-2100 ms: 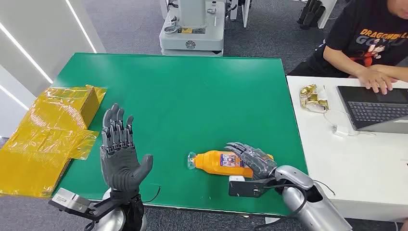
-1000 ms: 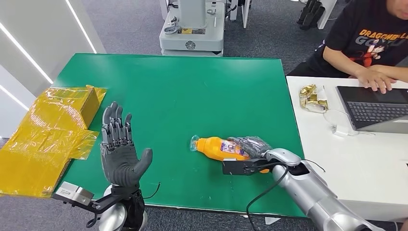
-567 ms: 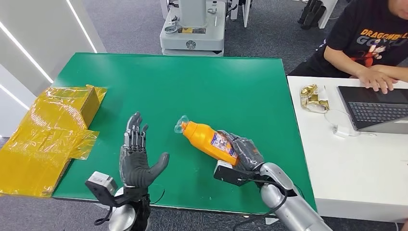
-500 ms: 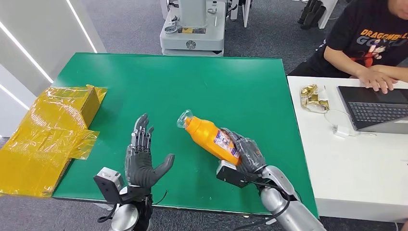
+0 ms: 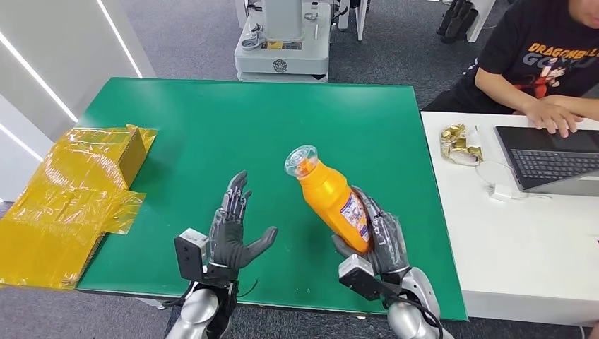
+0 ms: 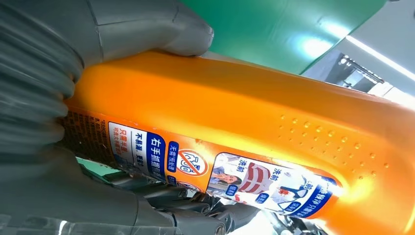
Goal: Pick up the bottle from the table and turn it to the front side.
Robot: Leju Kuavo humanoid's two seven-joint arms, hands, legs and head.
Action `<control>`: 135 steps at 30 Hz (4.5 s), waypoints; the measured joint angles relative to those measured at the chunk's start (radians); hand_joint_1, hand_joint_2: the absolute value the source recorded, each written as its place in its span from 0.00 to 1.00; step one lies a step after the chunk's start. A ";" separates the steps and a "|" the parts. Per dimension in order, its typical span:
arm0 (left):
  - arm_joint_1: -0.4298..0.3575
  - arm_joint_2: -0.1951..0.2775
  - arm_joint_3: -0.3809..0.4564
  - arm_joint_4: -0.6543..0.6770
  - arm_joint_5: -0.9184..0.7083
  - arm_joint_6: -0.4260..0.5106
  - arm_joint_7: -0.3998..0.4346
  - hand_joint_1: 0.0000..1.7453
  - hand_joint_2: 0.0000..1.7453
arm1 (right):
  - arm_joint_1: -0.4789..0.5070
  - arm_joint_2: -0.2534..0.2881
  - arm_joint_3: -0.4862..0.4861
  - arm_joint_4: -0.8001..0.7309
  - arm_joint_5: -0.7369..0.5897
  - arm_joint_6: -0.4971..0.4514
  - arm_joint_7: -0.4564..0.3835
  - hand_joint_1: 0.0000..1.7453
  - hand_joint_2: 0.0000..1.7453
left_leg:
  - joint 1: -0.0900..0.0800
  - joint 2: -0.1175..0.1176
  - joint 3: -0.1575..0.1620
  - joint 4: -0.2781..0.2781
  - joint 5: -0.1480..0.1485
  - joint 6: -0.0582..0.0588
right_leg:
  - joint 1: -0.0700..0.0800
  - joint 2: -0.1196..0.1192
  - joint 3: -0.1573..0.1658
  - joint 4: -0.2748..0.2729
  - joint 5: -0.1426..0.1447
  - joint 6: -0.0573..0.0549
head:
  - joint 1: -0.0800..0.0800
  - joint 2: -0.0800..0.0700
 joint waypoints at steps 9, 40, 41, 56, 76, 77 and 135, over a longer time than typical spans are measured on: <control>-0.050 0.012 -0.047 0.010 0.042 -0.188 -0.007 0.00 1.00 | -0.030 0.013 0.008 0.023 -0.011 0.080 -0.031 1.00 1.00 | 0.000 0.000 0.000 0.000 0.000 0.000 | 0.000 0.000 0.000 0.000 0.000 0.000 | 0.000 0.000; -0.116 0.029 -0.056 0.006 0.041 -0.206 0.044 0.00 1.00 | -0.306 0.112 0.184 0.279 -0.029 0.342 -0.113 1.00 1.00 | 0.000 -0.001 0.000 0.000 0.001 -0.001 | 0.000 -0.001 0.000 0.001 0.000 0.000 | 0.000 0.000; -0.114 0.029 -0.055 0.007 0.041 -0.204 0.045 0.00 1.00 | -0.312 0.114 0.187 0.288 -0.023 0.343 -0.110 1.00 1.00 | 0.000 -0.001 0.000 0.000 0.001 -0.001 | 0.000 -0.001 0.000 0.001 0.000 0.000 | 0.000 0.000; -0.091 0.033 -0.049 0.015 0.030 -0.183 0.047 0.00 1.00 | -0.354 0.131 0.208 0.366 0.038 0.360 -0.063 1.00 1.00 | 0.000 -0.001 -0.001 0.000 0.001 -0.001 | 0.000 -0.001 -0.001 0.001 0.000 0.000 | 0.000 0.000; -0.136 0.021 -0.049 0.069 0.043 -0.089 0.024 0.00 1.00 | -0.334 0.147 0.210 0.359 0.044 0.400 -0.107 1.00 1.00 | 0.000 -0.001 -0.001 0.000 0.001 -0.001 | 0.000 0.000 -0.001 0.001 0.000 0.000 | 0.000 0.000; -0.135 0.019 -0.049 0.068 0.044 -0.083 0.026 0.00 1.00 | -0.330 0.149 0.210 0.354 0.045 0.397 -0.101 1.00 1.00 | 0.000 -0.001 -0.001 0.000 0.001 -0.001 | 0.000 0.000 -0.001 0.001 0.000 0.000 | 0.000 0.000; -0.087 0.011 -0.049 0.037 0.032 -0.068 -0.004 1.00 1.00 | -0.137 0.168 0.148 0.135 0.058 0.230 0.045 0.00 1.00 | 0.000 -0.001 -0.001 0.000 0.001 -0.001 | 0.000 0.000 -0.001 0.001 0.000 0.000 | 0.000 0.000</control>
